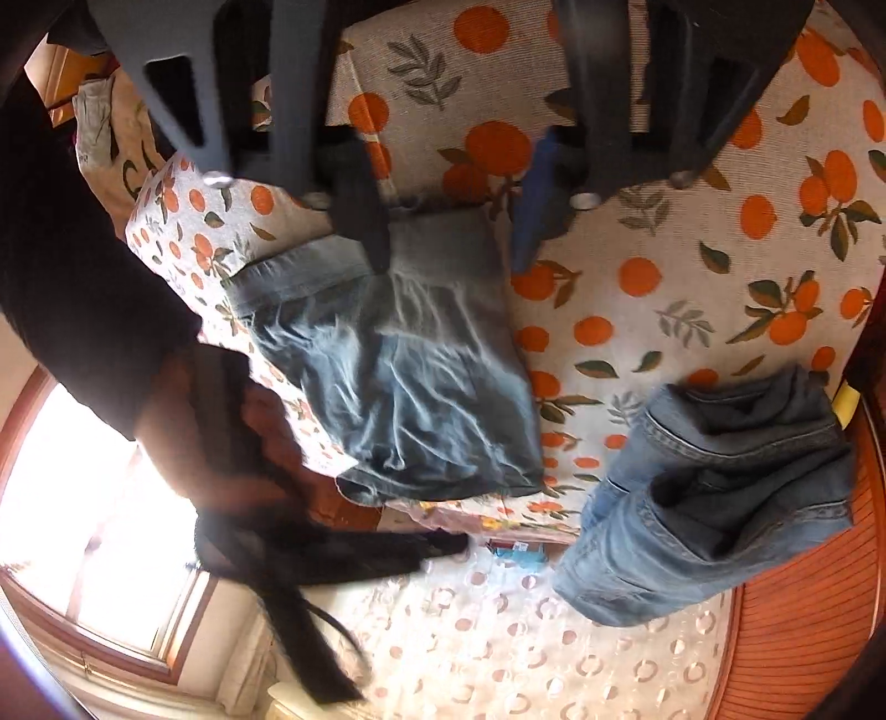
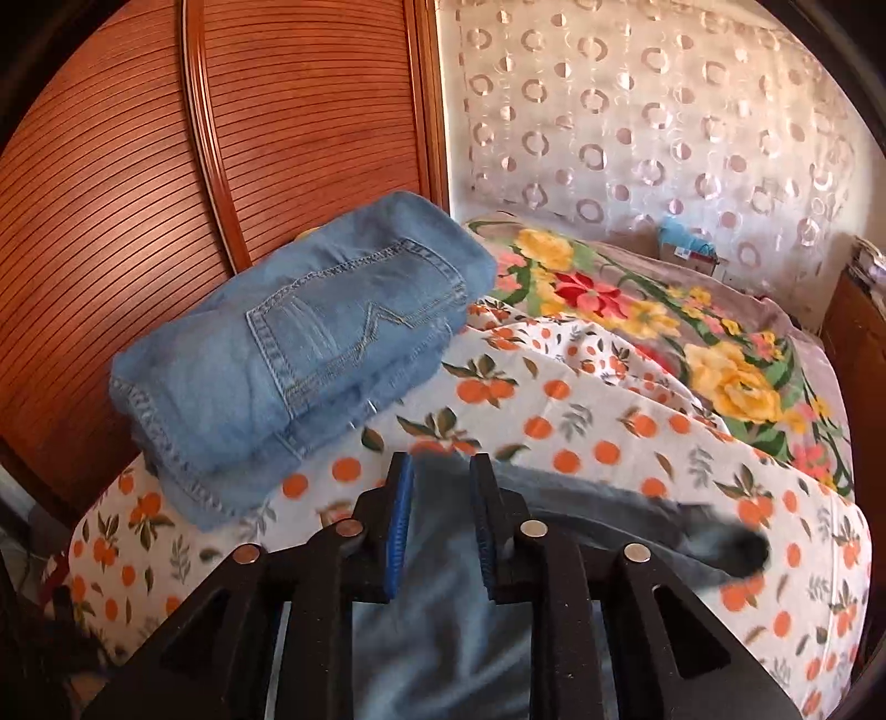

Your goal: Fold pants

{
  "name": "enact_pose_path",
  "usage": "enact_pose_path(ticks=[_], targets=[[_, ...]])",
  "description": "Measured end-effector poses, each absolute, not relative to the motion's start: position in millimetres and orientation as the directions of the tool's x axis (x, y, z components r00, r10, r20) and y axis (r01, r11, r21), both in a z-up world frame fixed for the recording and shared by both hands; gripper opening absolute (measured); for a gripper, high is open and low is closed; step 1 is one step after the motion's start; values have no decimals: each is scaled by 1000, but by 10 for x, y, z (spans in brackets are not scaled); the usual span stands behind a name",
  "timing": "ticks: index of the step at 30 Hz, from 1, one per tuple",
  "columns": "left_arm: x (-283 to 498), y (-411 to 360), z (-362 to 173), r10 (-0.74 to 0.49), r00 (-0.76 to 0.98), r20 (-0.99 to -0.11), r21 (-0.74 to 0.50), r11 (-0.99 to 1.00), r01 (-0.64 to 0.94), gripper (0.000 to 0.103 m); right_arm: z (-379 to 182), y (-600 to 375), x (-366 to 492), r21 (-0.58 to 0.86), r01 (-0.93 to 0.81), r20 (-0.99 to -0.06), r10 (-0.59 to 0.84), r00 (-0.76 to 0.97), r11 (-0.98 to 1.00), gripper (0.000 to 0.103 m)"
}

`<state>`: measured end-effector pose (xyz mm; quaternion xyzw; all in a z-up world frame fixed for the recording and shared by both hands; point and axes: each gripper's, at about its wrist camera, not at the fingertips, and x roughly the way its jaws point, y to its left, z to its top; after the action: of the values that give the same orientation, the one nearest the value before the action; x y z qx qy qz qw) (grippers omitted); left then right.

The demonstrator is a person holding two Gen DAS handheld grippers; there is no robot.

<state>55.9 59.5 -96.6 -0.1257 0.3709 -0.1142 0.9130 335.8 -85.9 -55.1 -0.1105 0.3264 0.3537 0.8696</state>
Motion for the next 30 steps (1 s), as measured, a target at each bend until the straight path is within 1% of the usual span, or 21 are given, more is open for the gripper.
enact_pose_path(ticks=[6,16,20,23,27,30], targets=[[541,682,-869,-271,718,-641,-297,950,94,49,-591,-1352,2959,20,-646,-664,494,562,763,27],[639,573,-857,-248,709,-660,-258,961,96,49,-868,-1858,2177,76,-612,-688,486,539,787,27],[676,527,-880,-243,700,-671,-249,964,95,49,-892,-1960,1926,64,-597,-682,472,559,799,27],[694,489,-908,-240,692,-681,-240,966,98,49,-936,-2064,1854,96,-573,-683,472,558,814,27],[702,444,-948,-237,680,-694,-228,968,104,49,-969,-2314,1652,142,-550,-659,493,567,823,27],[713,422,-991,-237,668,-706,-224,969,106,49,-1002,-2414,1547,150,-542,-659,493,568,827,27]])
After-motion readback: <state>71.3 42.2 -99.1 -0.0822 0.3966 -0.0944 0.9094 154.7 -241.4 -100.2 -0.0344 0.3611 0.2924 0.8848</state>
